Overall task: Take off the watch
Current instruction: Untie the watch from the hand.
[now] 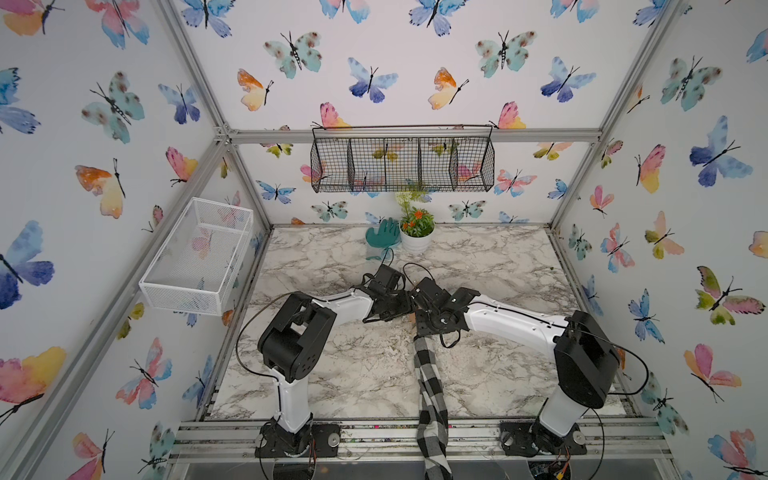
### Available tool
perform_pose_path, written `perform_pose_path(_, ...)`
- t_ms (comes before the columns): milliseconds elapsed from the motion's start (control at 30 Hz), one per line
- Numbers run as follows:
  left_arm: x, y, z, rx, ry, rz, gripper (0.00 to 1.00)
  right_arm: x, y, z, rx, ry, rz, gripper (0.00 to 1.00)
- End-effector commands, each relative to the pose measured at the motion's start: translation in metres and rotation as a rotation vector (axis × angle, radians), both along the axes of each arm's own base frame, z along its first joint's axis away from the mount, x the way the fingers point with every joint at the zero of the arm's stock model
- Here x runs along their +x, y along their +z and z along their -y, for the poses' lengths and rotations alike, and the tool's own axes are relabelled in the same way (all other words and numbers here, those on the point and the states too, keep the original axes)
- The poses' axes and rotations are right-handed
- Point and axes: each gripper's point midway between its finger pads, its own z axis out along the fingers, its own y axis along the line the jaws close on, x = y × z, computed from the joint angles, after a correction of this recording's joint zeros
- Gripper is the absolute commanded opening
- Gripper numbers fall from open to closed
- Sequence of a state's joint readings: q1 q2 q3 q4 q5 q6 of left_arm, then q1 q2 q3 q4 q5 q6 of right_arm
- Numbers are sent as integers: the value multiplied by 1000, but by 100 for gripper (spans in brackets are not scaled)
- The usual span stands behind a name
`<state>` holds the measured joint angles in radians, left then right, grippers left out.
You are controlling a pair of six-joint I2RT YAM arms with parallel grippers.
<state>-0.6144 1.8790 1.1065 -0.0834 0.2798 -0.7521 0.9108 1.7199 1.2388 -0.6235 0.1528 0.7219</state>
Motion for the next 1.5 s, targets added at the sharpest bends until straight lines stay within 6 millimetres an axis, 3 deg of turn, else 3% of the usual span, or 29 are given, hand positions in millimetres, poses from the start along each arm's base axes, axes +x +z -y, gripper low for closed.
perform_pose_path(0, -16, -22, -9, 44, -11, -72, 65, -3, -3, -4, -9, 14, -24, 40)
perform_pose_path(300, -16, -24, -8, 42, -11, -76, 65, -2, -14, -11, -12, 34, -48, 33)
perform_pose_path(433, -17, -24, -9, 40, -11, -76, 65, -2, -20, -11, -20, 35, -54, 41)
perform_pose_path(667, -17, -24, -8, 35, -10, -80, 65, -4, -29, -13, -24, 46, -70, 41)
perform_pose_path(900, -18, -24, -8, 35, -10, -80, 64, -8, -33, -12, -17, 53, -77, 25)
perform_pose_path(1000, -18, -25, -8, 36, -9, -81, 64, -10, -33, -8, -17, 47, -79, 23)
perform_pose_path(1067, -19, -26, -9, 38, -9, -84, 64, -10, -31, -6, -20, 39, -73, 26)
perform_pose_path(1200, -19, -26, -10, 39, -9, -83, 64, -7, -27, 6, -64, 6, -51, 43)
perform_pose_path(1467, -19, -25, -10, 37, -9, -81, 64, 1, 6, -3, -24, 16, -1, 42)
